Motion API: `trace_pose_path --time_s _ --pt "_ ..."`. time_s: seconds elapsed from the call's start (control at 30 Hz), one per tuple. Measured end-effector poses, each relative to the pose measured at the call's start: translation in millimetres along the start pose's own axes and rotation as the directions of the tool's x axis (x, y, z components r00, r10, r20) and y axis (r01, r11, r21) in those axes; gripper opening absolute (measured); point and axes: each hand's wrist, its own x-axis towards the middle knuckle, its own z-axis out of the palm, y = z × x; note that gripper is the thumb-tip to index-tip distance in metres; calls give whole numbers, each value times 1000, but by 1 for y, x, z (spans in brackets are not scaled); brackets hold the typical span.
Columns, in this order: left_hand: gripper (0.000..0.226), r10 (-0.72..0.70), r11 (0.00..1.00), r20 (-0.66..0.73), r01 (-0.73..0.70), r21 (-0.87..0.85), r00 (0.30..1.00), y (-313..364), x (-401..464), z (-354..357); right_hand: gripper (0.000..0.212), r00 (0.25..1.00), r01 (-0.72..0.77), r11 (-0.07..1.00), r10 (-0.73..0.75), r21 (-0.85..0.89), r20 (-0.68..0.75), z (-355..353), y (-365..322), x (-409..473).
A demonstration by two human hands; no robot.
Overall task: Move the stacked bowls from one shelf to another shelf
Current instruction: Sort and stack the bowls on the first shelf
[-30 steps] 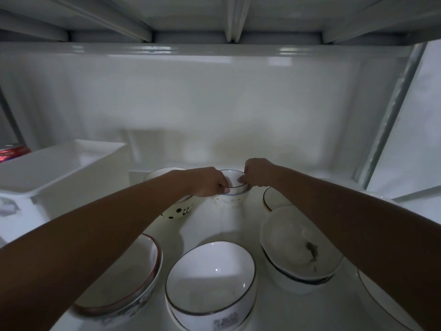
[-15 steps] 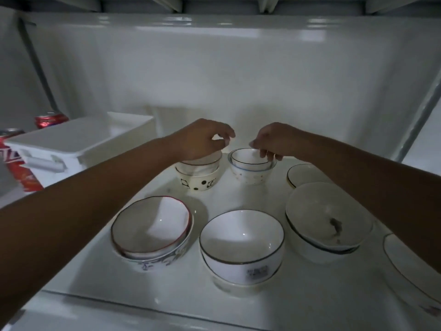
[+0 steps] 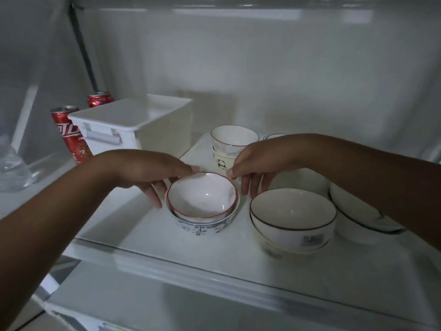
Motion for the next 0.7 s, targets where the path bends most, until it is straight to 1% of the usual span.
trace_pose_path --time_s 0.07,0.13,0.23,0.27,0.37,0.47,0.6,0.7 --pt "45 3 996 76 4 -85 997 -11 -2 6 29 1000 -6 999 6 -50 5 9 -5 4" --pt "47 23 984 103 -5 -176 994 -19 -2 9 26 1000 -20 994 20 -104 -1 17 -9 8" --pt "66 48 968 156 -7 -250 987 -28 -3 13 19 998 -42 986 35 -163 -47 27 -12 16" --pt "67 56 960 167 -8 -280 984 -30 -3 15 18 997 -45 982 33 -183 -72 29 -13 18" --pt "55 79 920 150 -14 -392 985 -32 -2 20 15 990 -35 978 6 -205 -139 35 -14 20" --pt "52 84 880 138 -9 -475 987 -33 2 23 10 982 -34 977 -6 -209 -189 35 -13 20" --pt "56 47 828 137 38 -559 989 -35 8 25 15 978 -57 982 20 -178 -207 31 -10 17" --pt "51 31 800 111 42 -598 993 -34 10 27 14 979 -70 985 36 -159 -202 28 -10 14"
